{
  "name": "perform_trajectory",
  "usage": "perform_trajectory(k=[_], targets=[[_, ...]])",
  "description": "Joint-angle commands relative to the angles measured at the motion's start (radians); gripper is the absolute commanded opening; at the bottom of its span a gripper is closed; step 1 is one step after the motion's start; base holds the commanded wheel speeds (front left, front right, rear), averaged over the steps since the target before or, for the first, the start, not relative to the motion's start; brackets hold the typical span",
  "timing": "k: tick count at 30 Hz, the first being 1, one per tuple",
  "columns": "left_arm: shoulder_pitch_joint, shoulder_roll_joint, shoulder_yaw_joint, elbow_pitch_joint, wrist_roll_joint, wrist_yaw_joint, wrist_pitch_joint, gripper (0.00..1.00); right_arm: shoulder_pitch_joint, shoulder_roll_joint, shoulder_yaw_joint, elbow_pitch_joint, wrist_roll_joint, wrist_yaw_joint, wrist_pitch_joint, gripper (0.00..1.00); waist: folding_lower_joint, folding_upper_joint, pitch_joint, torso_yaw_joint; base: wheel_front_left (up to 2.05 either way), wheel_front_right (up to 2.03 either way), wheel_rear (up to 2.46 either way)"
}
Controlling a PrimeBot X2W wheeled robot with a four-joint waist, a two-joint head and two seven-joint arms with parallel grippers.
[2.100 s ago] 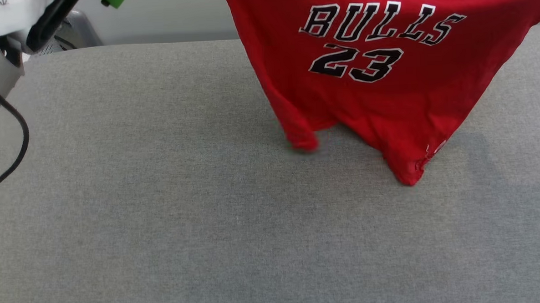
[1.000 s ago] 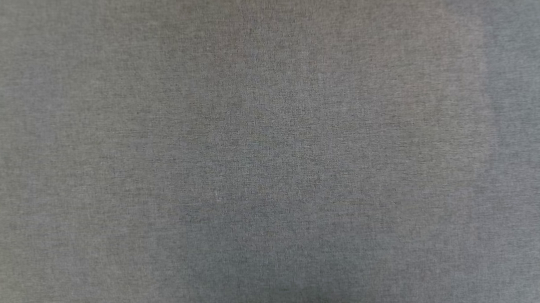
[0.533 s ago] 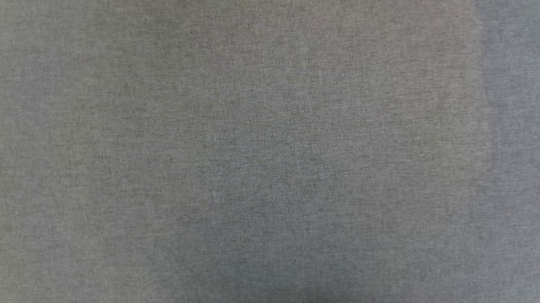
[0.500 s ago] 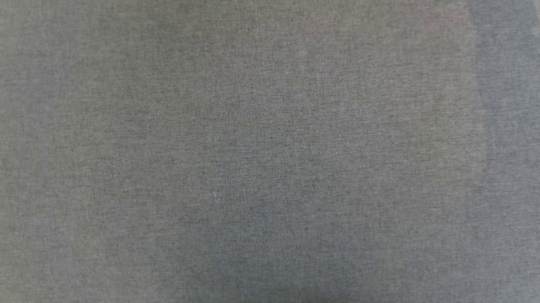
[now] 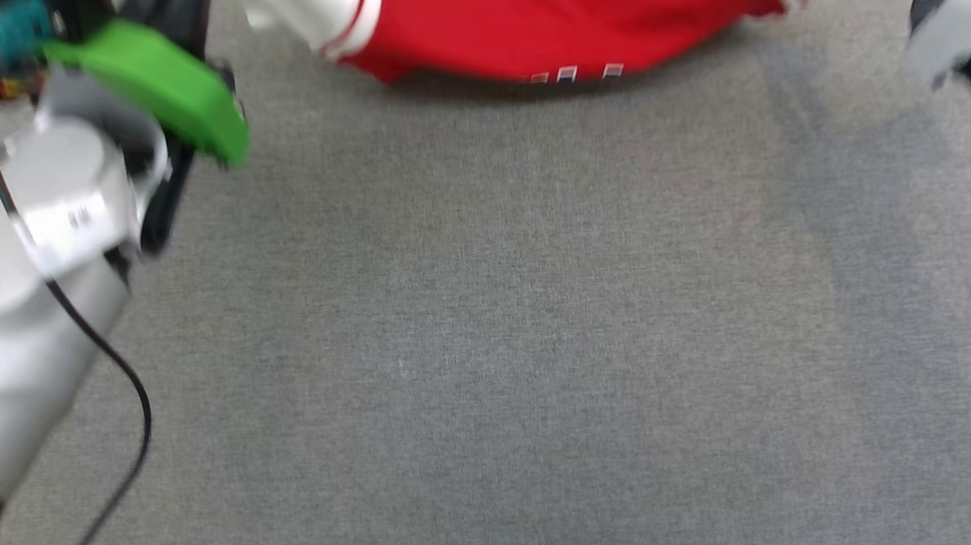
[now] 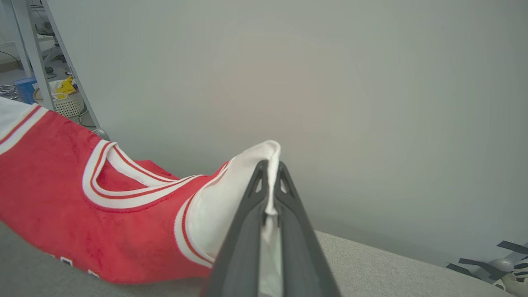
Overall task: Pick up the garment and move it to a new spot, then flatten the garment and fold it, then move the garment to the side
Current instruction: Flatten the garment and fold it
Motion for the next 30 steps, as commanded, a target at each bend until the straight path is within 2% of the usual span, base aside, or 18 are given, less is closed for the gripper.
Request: perform_trajectory(k=[1, 9, 13, 23, 30], targets=[[0.075, 0.014, 0.024, -0.024, -0.009, 0.013, -0.006, 0.0, 0.054, -0.011, 0.004, -0.014, 0.015, -0.001, -0.008, 0.0, 0.0001, -0.0001, -0.08, 0.003, 0.0, 0.0, 0.0], [0.492, 0.001, 0.145, -0.132, 0.002, 0.049, -0.006, 0.0, 0.358, -0.054, 0.014, -0.084, 0.04, -0.001, -0.003, 0.0, 0.0001, -0.0001, -0.189, 0.011, 0.0, 0.0, 0.0], [0.664, -0.007, 0.178, -0.135, 0.026, 0.047, -0.006, 0.0, 0.499, -0.073, 0.002, -0.124, 0.067, -0.001, 0.001, 0.0, 0.0001, -0.0001, -0.229, 0.007, 0.0, 0.0, 0.0], [0.923, -0.064, 0.281, -0.114, 0.072, 0.054, -0.006, 0.0, 0.809, -0.133, -0.085, -0.166, 0.091, -0.001, 0.015, 0.0, 0.0001, -0.0001, -0.306, 0.006, 0.0, 0.0, 0.0], [1.083, -0.124, 0.386, -0.116, 0.108, 0.061, -0.006, 0.0, 1.019, -0.124, -0.202, -0.207, 0.094, -0.001, 0.014, 0.0, 0.0001, -0.0001, -0.339, 0.016, 0.0, 0.0, 0.0]])
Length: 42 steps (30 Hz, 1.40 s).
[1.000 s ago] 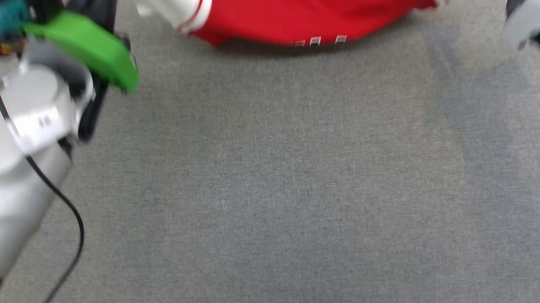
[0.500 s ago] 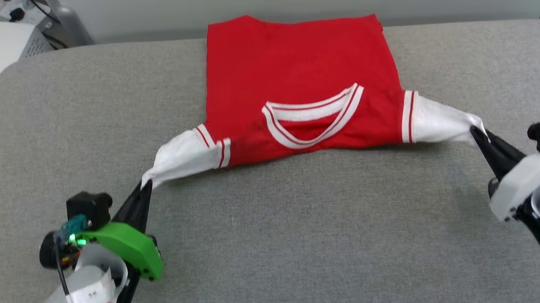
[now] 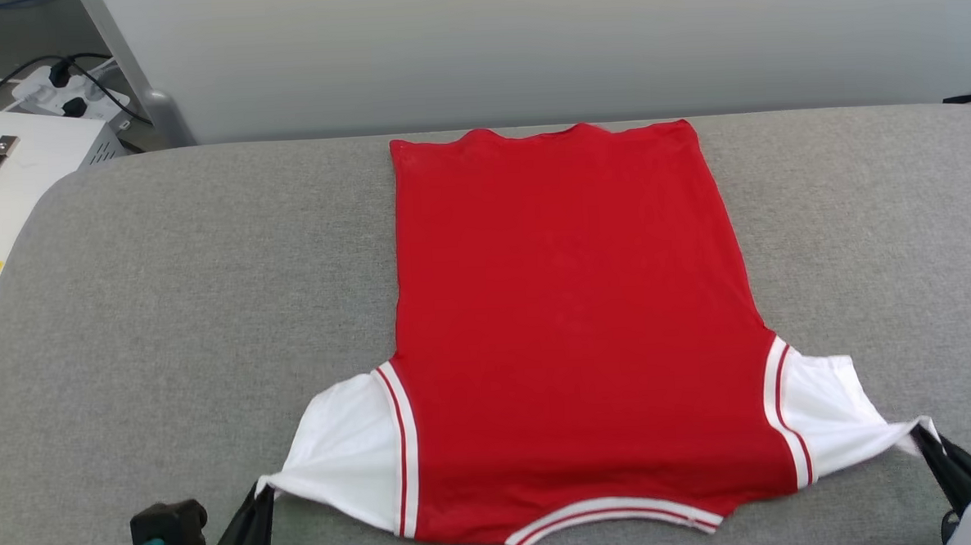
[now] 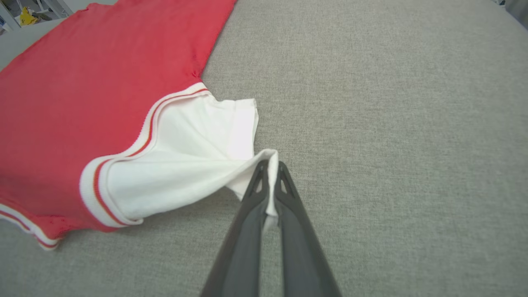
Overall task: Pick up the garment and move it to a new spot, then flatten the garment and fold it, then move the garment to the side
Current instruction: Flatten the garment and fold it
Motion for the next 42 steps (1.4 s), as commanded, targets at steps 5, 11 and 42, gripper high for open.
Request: perform_trajectory(k=[5, 11, 42], targets=[[0.106, -0.031, 0.063, -0.006, 0.046, -0.004, -0.006, 0.0, 0.142, 0.023, -0.092, -0.045, -0.002, -0.001, 0.027, 0.0, 0.0001, -0.0001, -0.017, 0.006, 0.0, 0.0, 0.0], [0.147, -0.06, 0.099, -0.008, 0.081, -0.021, -0.006, 0.0, 0.248, 0.048, -0.185, -0.098, -0.023, -0.001, 0.098, 0.0, 0.0001, -0.0001, -0.018, 0.015, 0.0, 0.0, 0.0], [-0.037, -0.205, 0.153, -0.224, 0.324, -0.04, -0.006, 0.0, -0.426, 0.148, -0.58, -0.555, -0.428, -0.001, 0.576, 1.0, 0.0001, -0.0001, 0.266, 0.172, 0.0, 0.0, 0.0]])
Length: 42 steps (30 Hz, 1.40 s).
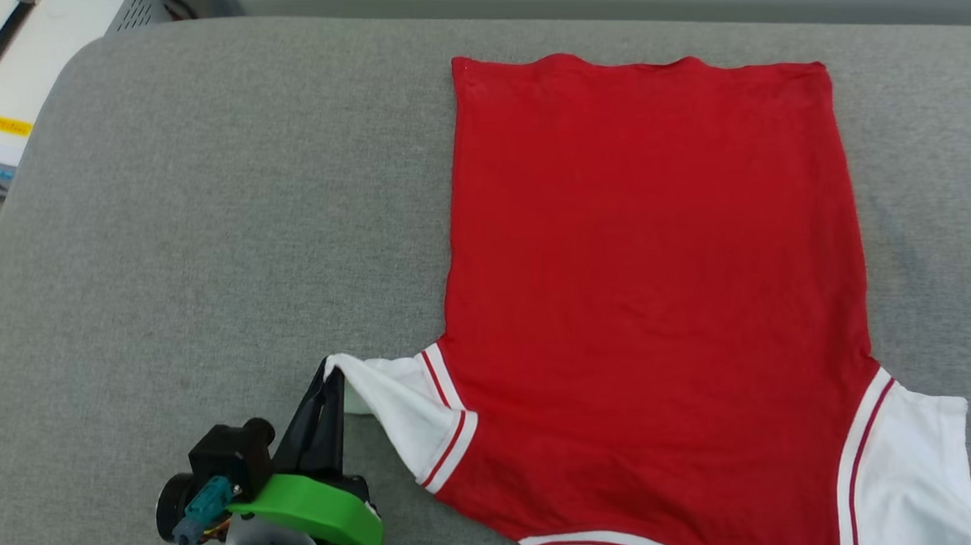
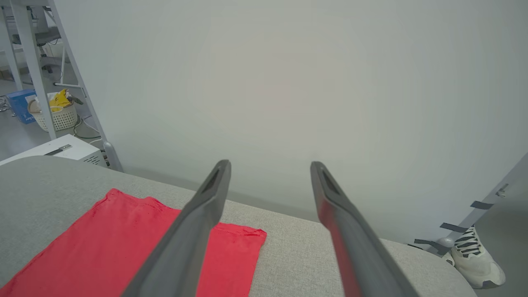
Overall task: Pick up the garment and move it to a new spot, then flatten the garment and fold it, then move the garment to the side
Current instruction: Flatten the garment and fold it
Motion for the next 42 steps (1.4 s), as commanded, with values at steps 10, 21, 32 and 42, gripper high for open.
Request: perform_trajectory(k=[10, 21, 32, 42], targets=[[-0.078, -0.1, 0.038, -0.027, 0.093, -0.062, -0.006, 0.0, -0.436, -0.075, 0.169, 0.387, 0.033, -0.001, 0.513, 1.0, 0.0, 0.0, 0.22, 0.133, 0.0, 0.0, 0.0], [-0.141, -0.199, 0.073, -0.049, 0.181, -0.138, -0.006, 0.0, -0.635, -0.093, 0.225, 0.631, -0.012, -0.001, 0.752, 1.0, 0.0, 0.0, 0.349, 0.204, 0.0, 0.0, 0.0], [-0.151, -0.239, 0.107, -0.027, 0.222, -0.186, -0.006, 0.0, -0.491, -0.122, 0.246, 0.713, 0.023, -0.001, 0.74, 0.17, 0.0, 0.0, 0.362, 0.23, 0.0, 0.0, 0.0], [-0.115, -0.247, 0.154, 0.021, 0.248, -0.206, -0.006, 0.0, -0.493, -0.139, 0.269, 0.646, 0.064, -0.001, 0.589, 0.0, 0.0, 0.0, 0.245, 0.19, 0.0, 0.0, 0.0]])
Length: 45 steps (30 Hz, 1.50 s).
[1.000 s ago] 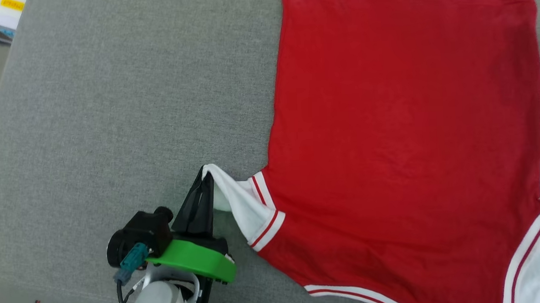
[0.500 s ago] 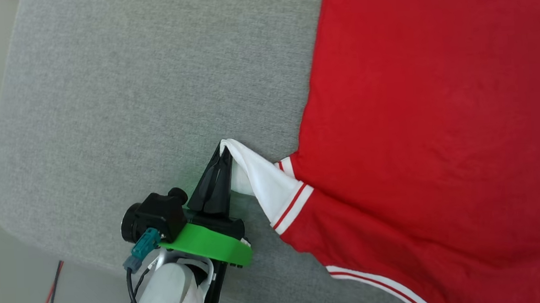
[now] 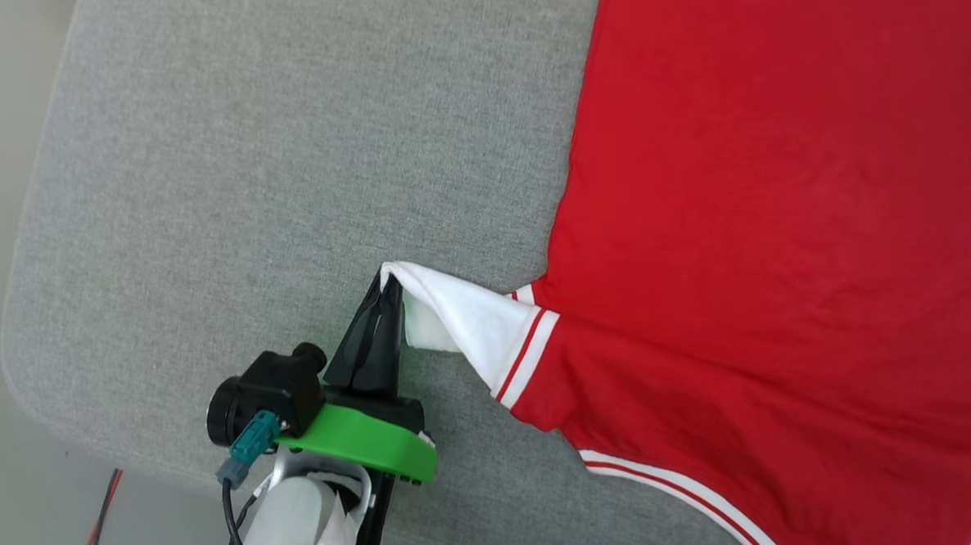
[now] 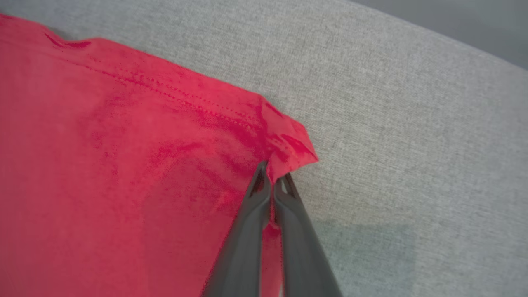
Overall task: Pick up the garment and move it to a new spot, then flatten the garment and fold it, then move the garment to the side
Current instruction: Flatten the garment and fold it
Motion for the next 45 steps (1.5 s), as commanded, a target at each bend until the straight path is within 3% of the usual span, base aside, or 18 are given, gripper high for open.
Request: perform_trajectory(k=[1, 12, 20, 27, 36, 41, 45], targets=[[0.016, -0.005, 0.009, 0.009, 0.013, -0.006, -0.006, 0.0, 0.031, -0.004, 0.019, -0.011, 0.015, -0.001, -0.028, 0.0, -0.0001, 0.0, -0.07, -0.03, 0.0, 0.0, 0.0], [0.115, 0.012, 0.055, 0.068, 0.032, -0.017, -0.006, 0.0, 0.262, -0.162, 0.122, -0.194, 0.173, -0.001, -0.224, 0.0, -0.0001, 0.0, -0.263, -0.118, 0.0, 0.0, 0.0], [0.183, 0.031, 0.087, 0.087, 0.035, -0.019, -0.006, 0.0, 0.581, -0.22, 0.031, -0.326, 0.243, -0.001, -0.326, 0.0, -0.0001, 0.0, -0.347, -0.195, 0.0, 0.0, 0.0], [0.217, 0.037, 0.11, 0.09, 0.033, -0.018, -0.006, 0.0, 0.889, -0.17, -0.125, -0.419, 0.239, -0.001, -0.354, 0.0, -0.0001, 0.0, -0.374, -0.242, 0.0, 0.0, 0.0], [0.23, 0.041, 0.132, 0.097, 0.031, -0.022, -0.006, 0.0, 1.245, 0.013, -0.34, -0.553, 0.198, -0.001, -0.323, 0.0, -0.0001, 0.0, -0.379, -0.266, 0.0, 0.0, 0.0], [0.223, 0.038, 0.132, 0.106, 0.032, -0.025, -0.006, 0.0, 1.348, 0.123, -0.383, -0.539, 0.17, -0.001, -0.292, 0.0, -0.0001, 0.0, -0.374, -0.261, 0.0, 0.0, 0.0], [0.218, 0.037, 0.134, 0.114, 0.033, -0.028, -0.006, 0.0, 1.377, 0.169, -0.368, -0.497, 0.163, -0.001, -0.271, 0.0, -0.0001, 0.0, -0.371, -0.26, 0.0, 0.0, 0.0]])
